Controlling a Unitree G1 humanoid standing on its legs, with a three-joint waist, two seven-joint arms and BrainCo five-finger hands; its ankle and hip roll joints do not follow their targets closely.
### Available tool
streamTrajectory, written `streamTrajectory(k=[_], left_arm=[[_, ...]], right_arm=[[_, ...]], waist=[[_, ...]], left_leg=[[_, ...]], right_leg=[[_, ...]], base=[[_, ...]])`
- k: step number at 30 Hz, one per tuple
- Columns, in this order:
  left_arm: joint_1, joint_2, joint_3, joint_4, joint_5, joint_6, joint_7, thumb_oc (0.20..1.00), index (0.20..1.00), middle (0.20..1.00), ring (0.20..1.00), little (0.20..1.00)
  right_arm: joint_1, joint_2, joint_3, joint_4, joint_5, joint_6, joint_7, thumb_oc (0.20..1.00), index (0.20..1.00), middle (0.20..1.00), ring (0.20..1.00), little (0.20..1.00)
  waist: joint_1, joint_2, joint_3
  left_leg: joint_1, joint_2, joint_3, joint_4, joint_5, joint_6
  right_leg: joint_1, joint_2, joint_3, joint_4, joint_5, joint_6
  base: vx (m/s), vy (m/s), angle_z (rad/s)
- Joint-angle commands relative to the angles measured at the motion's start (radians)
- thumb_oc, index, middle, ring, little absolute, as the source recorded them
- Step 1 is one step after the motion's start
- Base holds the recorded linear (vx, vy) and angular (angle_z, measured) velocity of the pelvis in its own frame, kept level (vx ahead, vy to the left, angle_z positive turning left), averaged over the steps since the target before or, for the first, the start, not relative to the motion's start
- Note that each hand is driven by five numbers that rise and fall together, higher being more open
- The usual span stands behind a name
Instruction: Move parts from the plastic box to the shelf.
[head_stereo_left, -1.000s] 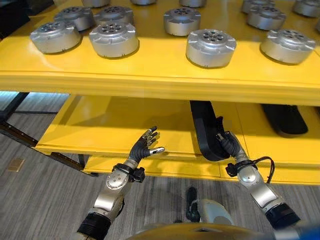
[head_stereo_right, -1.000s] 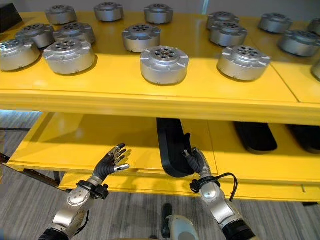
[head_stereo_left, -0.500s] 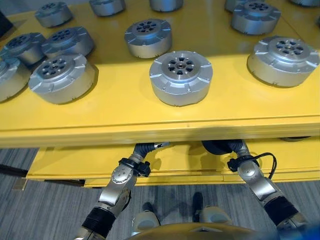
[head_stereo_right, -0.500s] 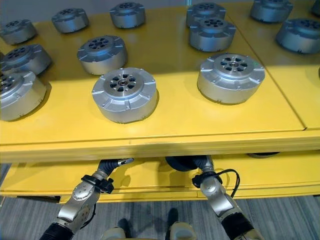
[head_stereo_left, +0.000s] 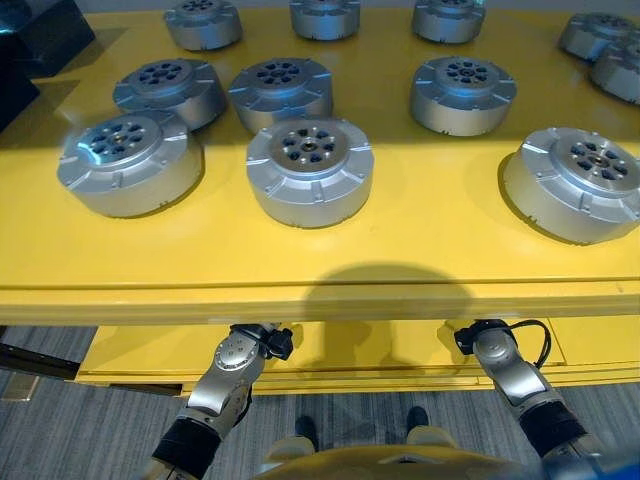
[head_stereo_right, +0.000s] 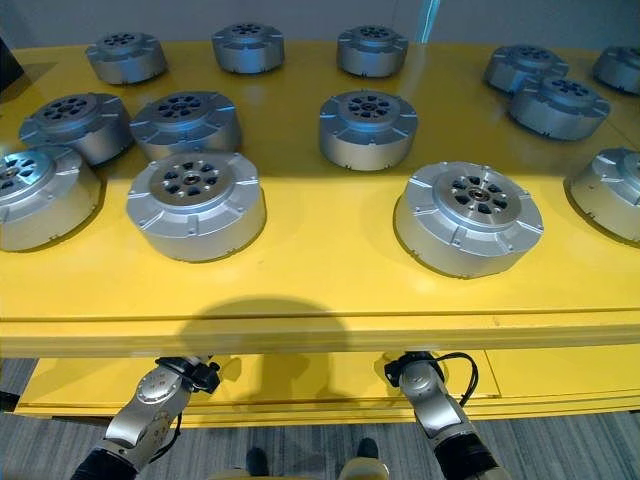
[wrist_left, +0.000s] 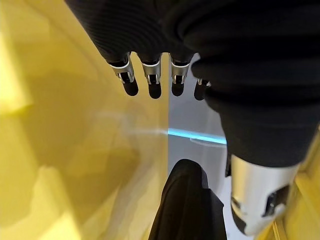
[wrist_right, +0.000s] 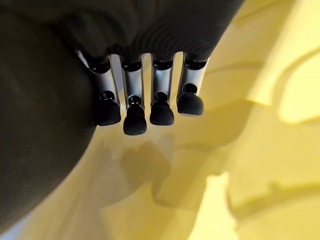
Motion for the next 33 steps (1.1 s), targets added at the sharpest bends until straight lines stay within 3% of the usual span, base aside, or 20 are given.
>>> streamTrajectory(k=[1,2,3,5,6,7,8,9,10,13,15,17,21,22,24,29,33], left_arm=[[-0.021,-0.028,0.014,-0.028,-0.02,-0.004,-0.048,1.0,1.0,1.0,1.0,1.0],[0.007,-0.023,0.025,-0.036,-0.014,-0.008,-0.027,1.0,1.0,1.0,1.0,1.0],[0.013,-0.018,0.025,-0.027,-0.018,-0.018,-0.017,1.0,1.0,1.0,1.0,1.0],[0.0,-0.013,0.018,-0.022,-0.01,-0.016,-0.018,1.0,1.0,1.0,1.0,1.0],[-0.017,-0.011,0.016,-0.015,-0.028,-0.015,-0.006,1.0,1.0,1.0,1.0,1.0],[-0.022,-0.01,0.016,-0.013,-0.035,-0.013,0.0,1.0,1.0,1.0,1.0,1.0],[-0.051,-0.011,0.019,0.01,-0.051,-0.011,0.033,1.0,1.0,1.0,1.0,1.0],[-0.053,-0.016,0.024,0.014,-0.051,-0.005,0.042,1.0,1.0,1.0,1.0,1.0],[-0.053,-0.029,0.036,0.017,-0.067,-0.003,0.079,1.0,1.0,1.0,1.0,1.0],[-0.044,-0.055,0.064,0.003,-0.099,0.002,0.107,1.0,1.0,1.0,1.0,1.0],[-0.007,-0.066,0.085,-0.004,-0.091,-0.001,0.064,1.0,1.0,1.0,1.0,1.0],[0.006,-0.076,0.083,-0.006,-0.093,-0.007,0.026,1.0,1.0,1.0,1.0,1.0],[0.016,-0.069,0.071,-0.014,-0.099,-0.033,0.018,1.0,1.0,1.0,1.0,1.0],[-0.01,-0.066,0.057,-0.022,-0.086,-0.006,0.026,1.0,1.0,1.0,1.0,1.0],[-0.042,-0.057,0.029,0.001,-0.074,-0.005,0.021,1.0,1.0,1.0,1.0,1.0],[-0.027,-0.043,0.031,0.009,-0.053,0.006,-0.005,1.0,1.0,1.0,1.0,1.0],[-0.023,-0.033,0.039,0.013,-0.04,0.012,-0.013,1.0,1.0,1.0,1.0,1.0]], right_arm=[[-0.044,-0.044,-0.042,-0.044,0.004,-0.026,-0.017,0.2,0.2,0.2,0.2,0.2],[-0.057,-0.032,-0.035,-0.035,-0.015,-0.038,0.013,0.2,0.2,0.2,0.2,0.2],[-0.063,-0.027,-0.023,-0.024,-0.02,-0.054,0.02,0.2,0.2,0.2,0.2,0.2],[-0.057,-0.03,-0.029,-0.021,-0.01,-0.063,0.014,0.2,0.2,0.2,0.2,0.2],[-0.059,-0.035,-0.036,-0.012,-0.007,-0.083,0.02,0.2,0.2,0.2,0.2,0.2],[-0.063,-0.037,-0.037,-0.008,-0.006,-0.09,0.023,0.2,0.2,0.2,0.2,0.2],[-0.08,-0.045,-0.027,0.005,-0.005,-0.11,0.022,0.2,0.2,0.2,0.2,0.2],[-0.085,-0.046,-0.022,0.004,-0.008,-0.111,0.026,0.2,0.2,0.2,0.2,0.2],[-0.108,-0.057,-0.007,-0.006,-0.013,-0.109,0.041,0.2,0.2,0.2,0.2,0.2],[-0.182,-0.105,0.024,-0.031,-0.013,-0.07,0.074,0.2,0.2,0.2,0.2,0.2],[-0.183,-0.112,0.024,-0.035,-0.03,-0.049,0.068,0.2,0.2,0.2,0.2,0.2],[-0.164,-0.109,0.022,-0.041,-0.035,-0.04,0.05,0.2,0.2,0.2,0.2,0.2],[-0.164,-0.111,0.024,-0.004,-0.034,-0.073,0.039,0.2,0.2,0.2,0.2,0.2],[-0.165,-0.102,0.022,0.0,-0.026,-0.062,0.011,0.2,0.2,0.2,0.2,0.2],[-0.191,-0.087,0.026,0.031,-0.003,-0.027,-0.023,0.2,0.2,0.2,0.2,0.2],[-0.165,-0.079,-0.008,0.053,-0.013,-0.021,-0.031,0.2,0.2,0.2,0.2,0.2],[-0.179,-0.094,-0.033,0.067,-0.034,0.005,-0.034,0.2,0.2,0.2,0.2,0.2]], waist=[[-0.002,0.013,-0.005],[0.028,0.012,0.009],[0.037,0.015,0.015],[0.03,0.018,0.014],[0.03,0.026,0.015],[0.031,0.027,0.015],[0.041,0.009,0.027],[0.045,0.007,0.031],[0.062,0.007,0.039],[0.087,0.026,0.056],[0.077,0.047,0.061],[0.062,0.047,0.058],[0.059,0.041,0.039],[0.05,0.054,0.023],[0.047,0.06,0.011],[0.052,0.055,-0.009],[0.057,0.043,-0.014]], left_leg=[[0.043,0.041,0.038,0.013,-0.017,0.0],[0.075,0.054,0.109,0.013,-0.038,-0.01],[0.058,0.05,0.115,0.014,-0.032,0.021],[0.031,0.043,0.08,0.022,-0.027,0.045],[-0.014,0.051,0.061,0.043,-0.012,0.067],[-0.026,0.053,0.052,0.05,-0.012,0.068],[-0.124,0.064,0.01,0.138,-0.014,0.051],[-0.135,0.068,0.005,0.148,-0.009,0.045],[-0.159,0.089,-0.003,0.163,0.008,0.015],[-0.212,0.15,-0.007,0.127,0.107,-0.048],[-0.194,0.188,0.041,0.064,0.169,-0.075],[-0.176,0.188,0.065,0.082,0.157,-0.09],[-0.11,0.108,0.018,0.198,0.017,-0.044],[-0.053,0.082,0.017,0.119,0.027,-0.024],[-0.028,0.09,-0.015,0.043,0.054,-0.033],[-0.003,0.092,0.013,0.013,0.035,-0.032],[0.004,0.088,0.031,0.013,0.027,-0.028]], right_leg=[[-0.074,0.011,-0.023,-0.001,0.134,0.051],[-0.072,-0.015,-0.139,0.051,0.128,0.074],[-0.092,-0.027,-0.115,0.209,0.082,0.054],[-0.107,-0.001,-0.044,0.332,0.042,0.032],[-0.14,0.025,0.011,0.463,0.015,-0.008],[-0.14,0.031,0.024,0.476,-0.004,-0.014],[-0.086,0.065,0.04,0.368,-0.08,-0.031],[-0.076,0.071,0.035,0.349,-0.093,-0.037],[-0.037,0.083,0.013,0.281,-0.133,-0.056],[-0.011,0.117,-0.045,0.186,-0.129,-0.097],[-0.013,0.128,-0.095,0.179,-0.127,-0.115],[-0.004,0.117,-0.11,0.181,-0.141,-0.109],[-0.03,0.097,-0.085,0.184,-0.118,-0.103],[-0.055,0.107,-0.099,0.185,-0.085,-0.102],[-0.055,0.108,-0.073,0.171,-0.059,-0.083],[-0.034,0.061,-0.104,0.109,-0.012,-0.031],[-0.021,0.054,-0.107,0.079,0.007,-0.018]], base=[[-0.11,0.051,-0.15],[-0.27,-0.023,-1.14],[-0.3,-0.089,-1.26],[-0.3,-0.186,-0.47],[-0.29,-0.224,0.54],[-0.38,-0.497,0.93],[-0.21,-0.433,0.69],[-0.27,-0.588,0.55],[-0.22,-0.417,-0.24],[-0.28,-0.46,-0.29],[-0.19,-0.246,0.0],[-0.11,-0.028,0.57],[-0.16,0.115,0.42],[-0.23,0.309,0.05],[-0.15,0.317,0.06],[-0.07,0.142,0.01],[-0.03,-0.001,0.12]])
